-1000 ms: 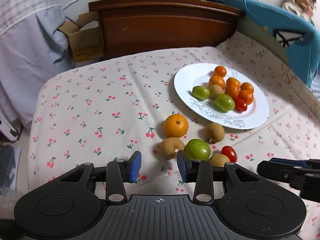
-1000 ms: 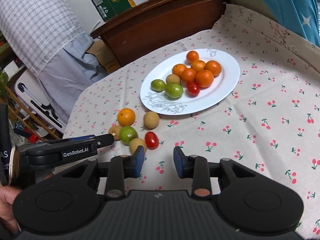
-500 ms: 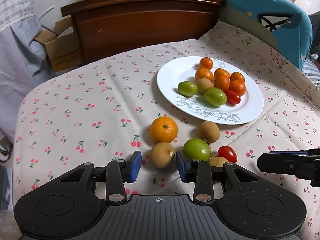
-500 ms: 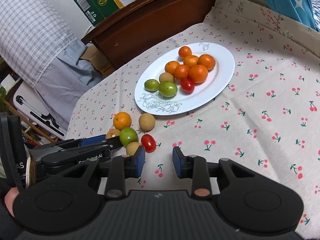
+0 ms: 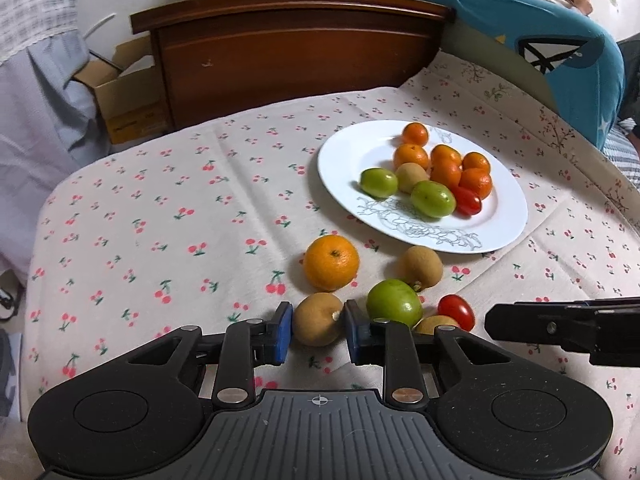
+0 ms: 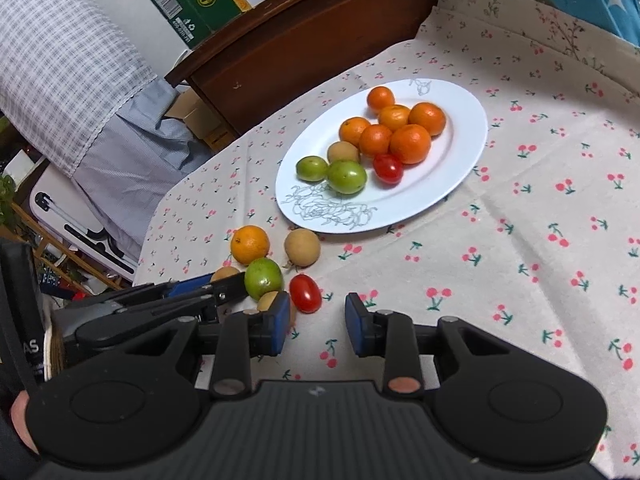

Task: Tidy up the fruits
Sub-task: 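Grasp a brown kiwi with the left tool while the right tool grasps a red tomato, then carry the kiwi and tomato over the white plate with both tools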

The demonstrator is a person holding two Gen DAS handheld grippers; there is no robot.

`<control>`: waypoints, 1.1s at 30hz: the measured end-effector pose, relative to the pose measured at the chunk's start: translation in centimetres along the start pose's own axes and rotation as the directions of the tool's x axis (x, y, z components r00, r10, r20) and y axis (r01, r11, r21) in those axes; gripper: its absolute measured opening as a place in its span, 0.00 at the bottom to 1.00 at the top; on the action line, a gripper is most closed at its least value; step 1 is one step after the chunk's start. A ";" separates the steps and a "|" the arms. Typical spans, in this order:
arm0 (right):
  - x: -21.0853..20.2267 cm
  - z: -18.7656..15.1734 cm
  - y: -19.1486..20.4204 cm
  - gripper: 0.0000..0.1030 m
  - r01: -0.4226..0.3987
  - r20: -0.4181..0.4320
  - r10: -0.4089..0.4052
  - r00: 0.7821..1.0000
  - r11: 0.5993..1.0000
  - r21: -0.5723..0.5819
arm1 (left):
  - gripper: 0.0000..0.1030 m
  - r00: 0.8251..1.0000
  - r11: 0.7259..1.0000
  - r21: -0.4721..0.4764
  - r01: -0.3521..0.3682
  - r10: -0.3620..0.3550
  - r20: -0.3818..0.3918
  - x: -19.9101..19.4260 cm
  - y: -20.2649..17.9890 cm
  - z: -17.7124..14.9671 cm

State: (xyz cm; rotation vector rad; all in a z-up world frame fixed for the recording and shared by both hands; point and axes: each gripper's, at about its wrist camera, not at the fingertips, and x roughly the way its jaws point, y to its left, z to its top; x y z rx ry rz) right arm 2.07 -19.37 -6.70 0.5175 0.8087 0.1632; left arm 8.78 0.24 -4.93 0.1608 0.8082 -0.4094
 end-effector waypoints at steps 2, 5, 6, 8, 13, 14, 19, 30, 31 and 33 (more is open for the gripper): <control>0.3 0.1 0.2 0.29 -0.009 -0.001 0.009 1.000 1.000 -0.003 | 0.24 1.000 1.000 -0.013 -0.017 0.017 0.001 -0.2 0.2 -0.1; 0.9 0.1 0.5 0.28 -0.004 -0.006 0.004 1.000 1.000 -0.012 | 0.24 1.000 0.999 -0.030 -0.019 0.019 0.005 -0.7 0.4 -0.3; 1.1 0.1 0.5 0.28 -0.001 -0.007 0.001 1.000 1.000 -0.013 | 0.24 1.000 0.999 -0.035 -0.020 0.020 0.008 -0.8 0.5 -0.3; 1.5 0.2 0.7 0.28 0.001 -0.007 -0.001 1.000 1.000 -0.011 | 0.24 1.000 0.999 -0.049 -0.023 0.024 0.015 -1.2 0.6 -0.4; 1.9 0.4 1.0 0.28 -0.019 -0.008 0.019 1.000 1.000 -0.009 | 0.24 0.999 0.997 -0.064 -0.030 0.031 0.022 -1.9 0.6 -0.5; 2.0 0.5 1.0 0.28 -0.021 -0.010 0.021 1.000 1.000 -0.005 | 0.24 0.999 0.997 -0.065 -0.031 0.033 0.023 -2.0 0.5 -0.6; 2.1 0.5 1.0 0.28 -0.036 -0.019 0.037 0.999 0.999 0.014 | 0.24 0.999 0.997 -0.068 -0.040 0.041 0.019 -2.2 0.5 -0.9; 2.9 1.0 0.4 0.30 -0.067 -0.030 0.070 0.997 0.994 0.091 | 0.24 0.999 0.997 -0.072 -0.034 0.036 0.025 -2.4 0.3 -0.9; 2.9 1.1 0.3 0.30 -0.068 -0.032 0.072 0.997 0.993 0.100 | 0.24 0.999 0.997 -0.071 -0.034 0.036 0.026 -2.5 0.3 -0.9; 2.8 1.2 0.0 0.29 -0.060 -0.033 0.064 0.997 0.992 0.108 | 0.24 0.999 0.997 -0.077 -0.031 0.033 0.030 -2.6 0.4 -0.9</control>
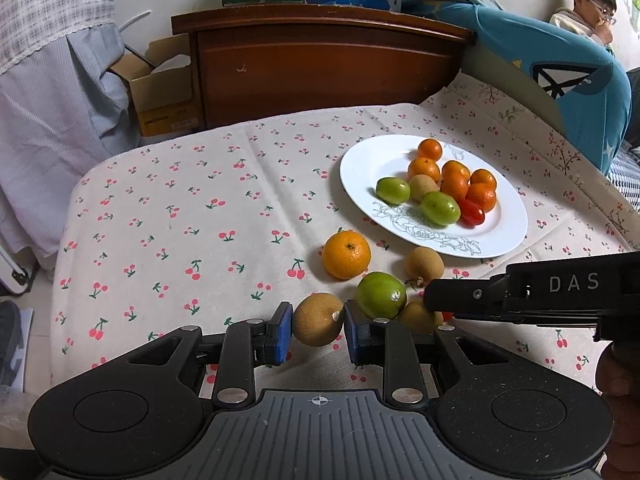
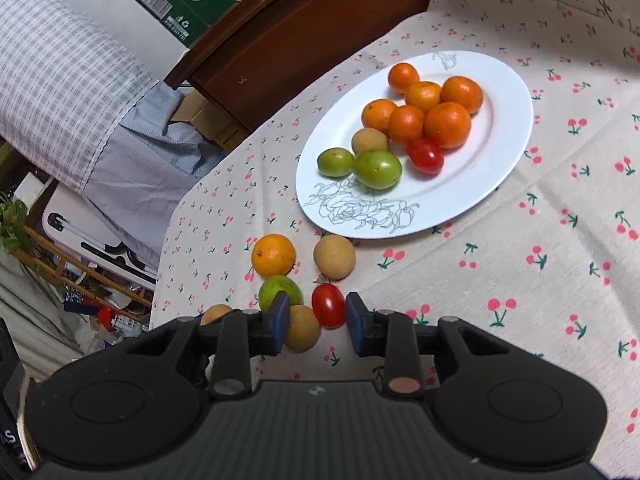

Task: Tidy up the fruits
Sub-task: 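Carry the kiwi and tomato over the white plate with both tools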

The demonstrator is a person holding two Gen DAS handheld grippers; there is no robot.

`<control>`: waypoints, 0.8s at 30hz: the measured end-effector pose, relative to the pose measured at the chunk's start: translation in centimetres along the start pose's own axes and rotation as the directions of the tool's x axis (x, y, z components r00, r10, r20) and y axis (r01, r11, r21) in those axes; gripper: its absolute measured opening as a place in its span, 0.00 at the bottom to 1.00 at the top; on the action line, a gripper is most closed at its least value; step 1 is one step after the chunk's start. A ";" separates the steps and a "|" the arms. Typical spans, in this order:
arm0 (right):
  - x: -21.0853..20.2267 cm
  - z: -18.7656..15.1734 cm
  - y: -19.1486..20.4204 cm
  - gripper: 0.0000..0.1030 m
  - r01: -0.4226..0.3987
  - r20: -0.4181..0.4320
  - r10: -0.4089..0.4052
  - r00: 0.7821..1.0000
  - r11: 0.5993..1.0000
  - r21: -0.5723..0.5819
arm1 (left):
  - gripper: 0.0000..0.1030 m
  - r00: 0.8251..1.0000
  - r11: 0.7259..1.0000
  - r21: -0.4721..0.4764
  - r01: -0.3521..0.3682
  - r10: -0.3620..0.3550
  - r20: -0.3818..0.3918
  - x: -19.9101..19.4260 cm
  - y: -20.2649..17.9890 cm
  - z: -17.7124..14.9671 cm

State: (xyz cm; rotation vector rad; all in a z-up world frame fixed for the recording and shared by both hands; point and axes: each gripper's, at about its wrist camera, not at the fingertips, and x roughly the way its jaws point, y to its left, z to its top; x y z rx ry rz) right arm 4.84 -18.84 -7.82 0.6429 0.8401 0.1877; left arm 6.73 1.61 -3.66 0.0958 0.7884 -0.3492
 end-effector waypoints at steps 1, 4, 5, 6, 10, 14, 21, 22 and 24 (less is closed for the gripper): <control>-0.1 0.0 -0.1 0.29 0.005 0.000 -0.005 1.000 1.000 0.004 | 0.24 1.000 1.000 -0.005 0.002 -0.002 0.002 -0.1 0.1 0.0; -0.2 0.1 -0.6 0.29 0.021 0.006 -0.021 1.000 1.000 0.017 | 0.24 1.000 1.000 -0.012 -0.004 0.004 0.005 -0.1 0.2 0.1; -0.2 0.1 -0.5 0.29 0.020 0.005 -0.020 1.000 1.000 0.010 | 0.24 1.000 1.000 -0.018 -0.003 0.003 0.006 -0.2 0.3 0.2; -0.2 0.0 -0.3 0.29 0.020 0.004 -0.020 1.000 1.000 -0.005 | 0.24 1.000 1.000 -0.023 0.000 0.001 0.007 -0.2 0.3 0.2; 0.0 0.1 0.4 0.26 0.028 0.002 -0.028 1.000 0.998 -0.047 | 0.24 1.000 1.000 -0.010 -0.004 0.004 0.008 -0.4 0.1 0.1; 0.0 0.3 -0.4 0.25 0.025 0.003 -0.025 1.000 1.000 0.002 | 0.24 1.000 1.000 -0.010 0.008 -0.008 0.007 -0.4 0.0 0.1; 0.0 0.4 -0.4 0.19 0.063 -0.005 -0.063 0.998 0.998 -0.027 | 0.24 1.000 1.000 -0.015 0.009 -0.008 0.016 -0.6 0.0 0.2; 0.0 0.4 0.0 0.19 0.072 -0.005 -0.072 0.997 0.996 -0.055 | 0.24 1.000 1.000 -0.015 0.007 -0.007 0.017 -0.6 0.0 0.2; 0.2 0.1 0.5 0.19 0.089 -0.001 -0.089 0.996 0.991 -0.103 | 0.24 1.000 1.000 -0.012 0.004 -0.003 0.019 -0.6 0.0 0.2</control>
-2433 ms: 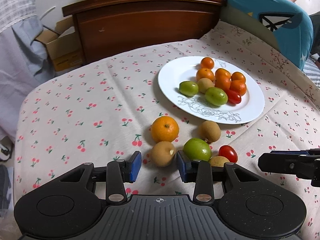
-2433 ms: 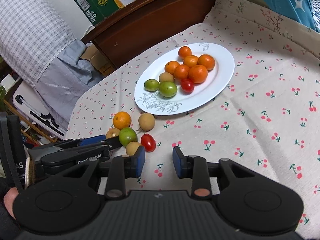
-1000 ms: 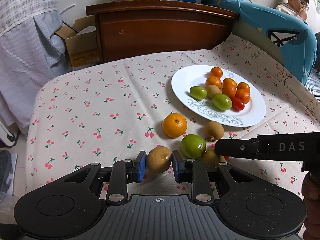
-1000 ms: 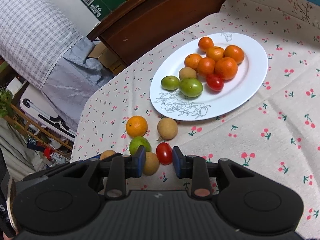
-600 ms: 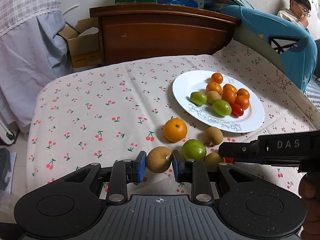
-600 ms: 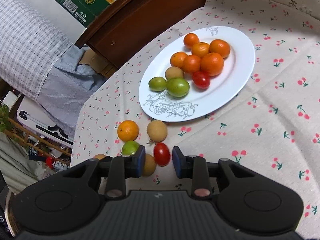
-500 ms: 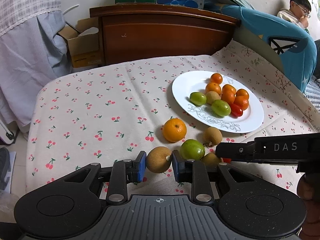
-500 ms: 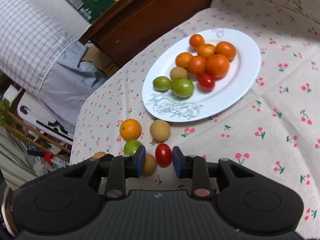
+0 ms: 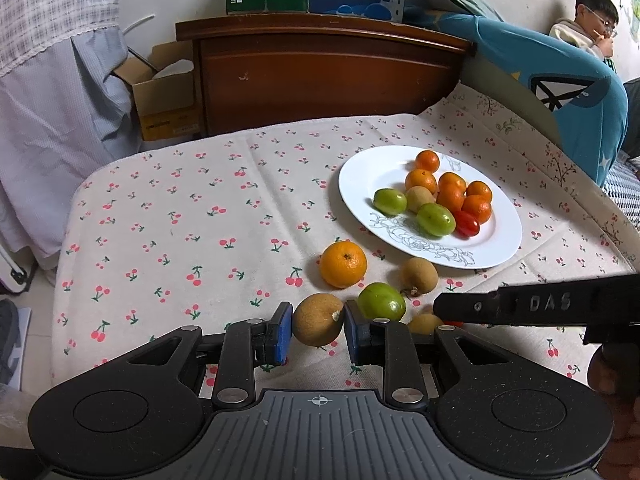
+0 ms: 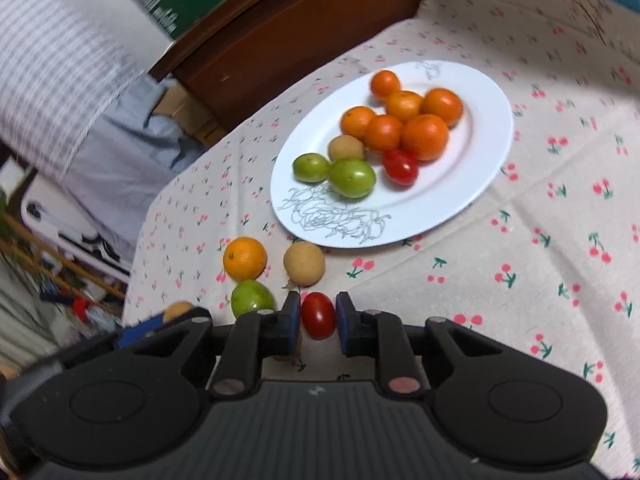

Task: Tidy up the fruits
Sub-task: 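Carry the kiwi and tomato over the white plate with both tools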

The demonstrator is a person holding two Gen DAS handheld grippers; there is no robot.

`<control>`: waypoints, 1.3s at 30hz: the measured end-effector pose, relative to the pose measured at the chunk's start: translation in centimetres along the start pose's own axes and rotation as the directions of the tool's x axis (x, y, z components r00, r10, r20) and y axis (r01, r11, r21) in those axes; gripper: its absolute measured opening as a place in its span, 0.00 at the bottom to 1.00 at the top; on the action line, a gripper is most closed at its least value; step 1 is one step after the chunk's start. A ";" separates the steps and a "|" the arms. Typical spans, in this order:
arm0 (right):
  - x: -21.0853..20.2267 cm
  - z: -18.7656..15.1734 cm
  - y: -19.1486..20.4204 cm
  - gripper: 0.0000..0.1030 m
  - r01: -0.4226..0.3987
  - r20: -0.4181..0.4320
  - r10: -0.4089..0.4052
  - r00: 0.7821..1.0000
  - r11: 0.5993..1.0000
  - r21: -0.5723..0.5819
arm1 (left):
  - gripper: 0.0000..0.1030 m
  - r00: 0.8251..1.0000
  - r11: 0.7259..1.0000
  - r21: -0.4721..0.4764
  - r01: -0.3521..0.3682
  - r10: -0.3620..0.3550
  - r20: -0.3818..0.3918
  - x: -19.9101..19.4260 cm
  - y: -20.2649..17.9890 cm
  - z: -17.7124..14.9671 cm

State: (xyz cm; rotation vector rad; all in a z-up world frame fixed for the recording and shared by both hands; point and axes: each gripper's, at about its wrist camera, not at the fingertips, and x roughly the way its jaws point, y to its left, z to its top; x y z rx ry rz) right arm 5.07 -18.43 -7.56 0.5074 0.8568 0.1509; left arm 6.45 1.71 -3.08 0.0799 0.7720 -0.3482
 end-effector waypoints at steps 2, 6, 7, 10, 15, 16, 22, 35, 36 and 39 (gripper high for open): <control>0.1 -0.2 0.5 0.19 0.016 0.006 -0.016 1.000 0.999 -0.036 | 0.24 1.000 1.000 -0.002 -0.001 0.001 -0.002 0.0 0.0 0.0; 0.2 -0.3 1.2 0.18 0.030 -0.004 -0.031 1.000 0.995 -0.098 | 0.24 1.000 1.000 0.007 -0.009 0.009 -0.002 0.1 -0.1 -0.1; 0.2 -0.4 1.5 0.18 0.037 -0.005 -0.038 0.999 0.992 -0.119 | 0.24 1.000 1.000 0.008 -0.009 0.009 -0.002 0.1 -0.2 -0.1; 0.1 -0.8 2.2 0.17 0.053 -0.002 -0.054 0.999 0.983 -0.179 | 0.24 1.000 1.000 0.010 -0.012 0.012 0.003 0.1 -0.3 -0.1; -1.0 -0.6 2.8 0.17 0.028 0.032 -0.022 0.999 0.981 -0.194 | 0.24 1.000 1.000 0.010 0.001 -0.001 0.013 -0.1 -0.6 0.2; -1.2 -0.5 3.0 0.17 0.028 0.036 -0.021 0.999 0.980 -0.198 | 0.24 1.000 1.000 0.011 0.002 -0.003 0.013 -0.1 -0.7 0.3; -2.0 0.0 2.9 0.17 0.022 0.050 -0.013 0.999 0.981 -0.191 | 0.24 1.000 1.000 0.007 0.005 -0.005 0.008 -0.2 -1.1 0.7; -3.4 -0.6 2.7 0.17 0.053 0.068 -0.040 0.997 0.977 -0.205 | 0.24 0.999 1.000 0.005 0.014 -0.014 0.035 -1.3 -1.9 1.3; -3.6 -0.6 2.7 0.17 0.060 0.071 -0.047 0.996 0.977 -0.204 | 0.24 0.999 1.000 0.004 0.014 -0.014 0.035 -1.4 -1.9 1.3; -4.1 -0.5 2.7 0.17 0.061 0.077 -0.046 0.996 0.977 -0.203 | 0.24 0.999 1.000 0.000 0.009 -0.009 0.031 -1.4 -2.0 1.1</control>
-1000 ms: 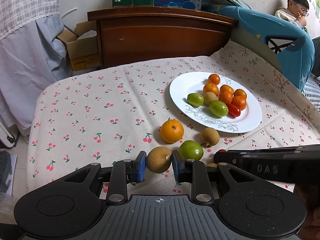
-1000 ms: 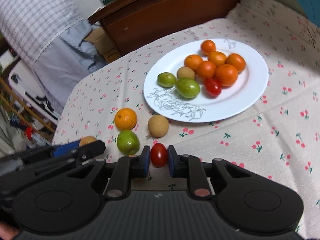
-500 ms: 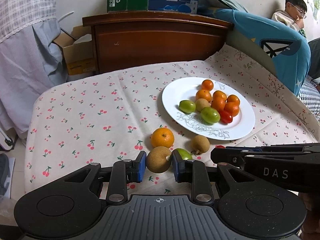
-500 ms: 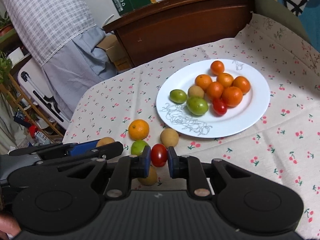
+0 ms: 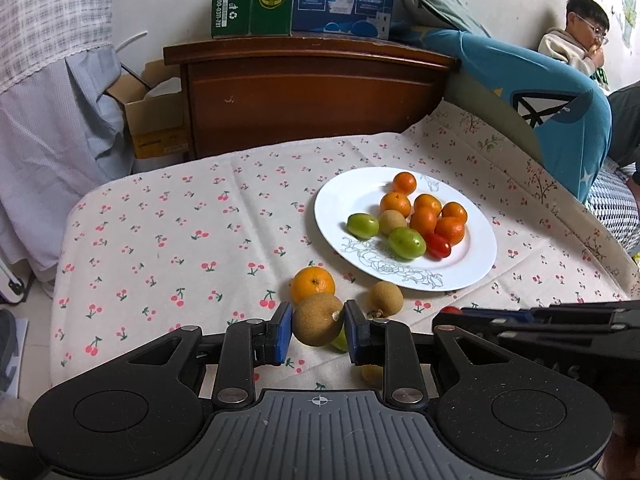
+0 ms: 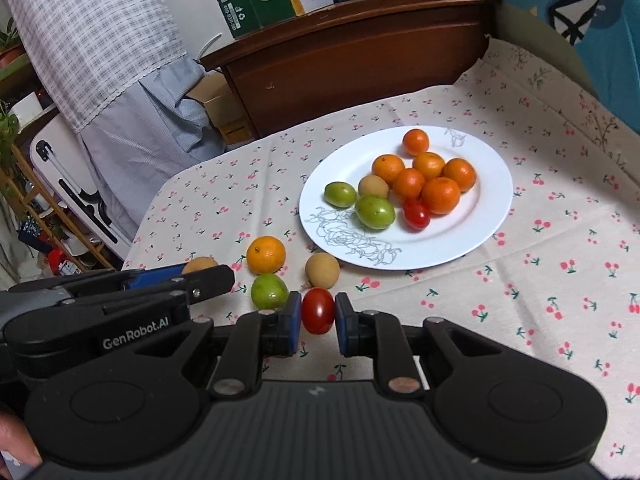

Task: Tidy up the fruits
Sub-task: 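Carry the kiwi and tomato over the white plate with both tools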

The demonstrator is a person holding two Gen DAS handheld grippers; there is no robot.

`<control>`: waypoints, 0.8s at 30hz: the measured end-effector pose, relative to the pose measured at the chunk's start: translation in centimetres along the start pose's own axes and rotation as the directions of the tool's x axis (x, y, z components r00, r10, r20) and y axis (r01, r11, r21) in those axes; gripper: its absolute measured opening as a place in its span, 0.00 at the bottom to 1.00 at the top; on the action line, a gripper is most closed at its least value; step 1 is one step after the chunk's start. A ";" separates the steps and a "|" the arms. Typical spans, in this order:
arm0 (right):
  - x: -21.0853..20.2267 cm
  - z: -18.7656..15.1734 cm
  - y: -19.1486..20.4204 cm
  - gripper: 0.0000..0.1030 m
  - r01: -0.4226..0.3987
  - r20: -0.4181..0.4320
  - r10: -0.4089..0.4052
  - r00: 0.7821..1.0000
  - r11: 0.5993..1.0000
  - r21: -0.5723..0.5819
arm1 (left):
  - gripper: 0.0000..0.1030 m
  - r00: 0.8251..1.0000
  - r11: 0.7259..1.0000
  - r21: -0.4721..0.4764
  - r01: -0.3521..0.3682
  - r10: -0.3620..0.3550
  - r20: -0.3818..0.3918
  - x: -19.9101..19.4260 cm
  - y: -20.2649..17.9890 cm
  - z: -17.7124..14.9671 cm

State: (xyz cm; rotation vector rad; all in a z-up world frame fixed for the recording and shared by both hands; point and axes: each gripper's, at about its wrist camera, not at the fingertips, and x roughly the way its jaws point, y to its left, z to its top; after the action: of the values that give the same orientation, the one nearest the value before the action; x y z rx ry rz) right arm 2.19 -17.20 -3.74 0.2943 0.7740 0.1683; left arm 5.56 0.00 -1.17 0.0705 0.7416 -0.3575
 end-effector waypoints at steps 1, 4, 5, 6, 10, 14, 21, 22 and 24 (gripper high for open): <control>-0.3 0.1 0.0 0.17 -0.005 0.006 0.005 1.000 1.000 0.003 | 0.24 1.000 1.000 -0.001 -0.002 0.002 -0.003 -0.1 -0.1 -0.1; -1.3 0.7 -0.1 0.17 -0.021 0.033 0.021 0.999 1.000 0.004 | 0.24 1.000 1.000 -0.006 -0.001 0.001 -0.010 -0.3 -0.2 -0.4; -1.6 0.8 -0.1 0.17 -0.024 0.042 0.024 0.999 1.000 0.002 | 0.24 1.000 1.000 -0.006 -0.001 0.001 -0.009 -0.4 -0.2 -0.4; -2.1 1.0 -0.1 0.17 -0.024 0.055 0.024 0.998 1.000 -0.001 | 0.24 1.000 1.000 -0.010 0.001 -0.001 -0.009 -0.5 -0.2 -0.4; -3.0 1.7 -0.5 0.17 -0.018 0.086 0.017 0.996 1.000 0.014 | 0.24 1.000 0.999 -0.035 0.008 -0.008 -0.006 -0.8 -0.1 0.3; -3.3 3.1 -0.7 0.17 -0.005 0.089 0.006 0.996 1.000 -0.011 | 0.24 1.000 1.000 -0.014 -0.001 0.001 0.002 -1.1 -0.6 1.3; -4.9 5.9 -3.1 0.17 -0.083 0.121 0.079 0.990 0.996 0.025 | 0.24 1.000 1.000 0.008 0.026 -0.026 0.001 -0.8 -1.2 3.6; -5.1 6.3 -3.7 0.17 -0.091 0.124 0.085 0.989 0.995 0.044 | 0.24 0.999 0.999 0.008 0.033 -0.033 0.002 -0.8 -1.3 3.9; -5.1 7.0 -5.1 0.17 -0.113 0.123 0.101 0.987 0.989 0.094 | 0.24 0.999 0.999 0.014 0.044 -0.045 0.003 -0.6 -1.2 4.5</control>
State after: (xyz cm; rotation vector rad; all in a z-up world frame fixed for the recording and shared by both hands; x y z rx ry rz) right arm 3.79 -24.72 2.76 0.4381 0.6507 0.2115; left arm 7.68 -1.84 2.63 0.0662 0.7386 -0.4050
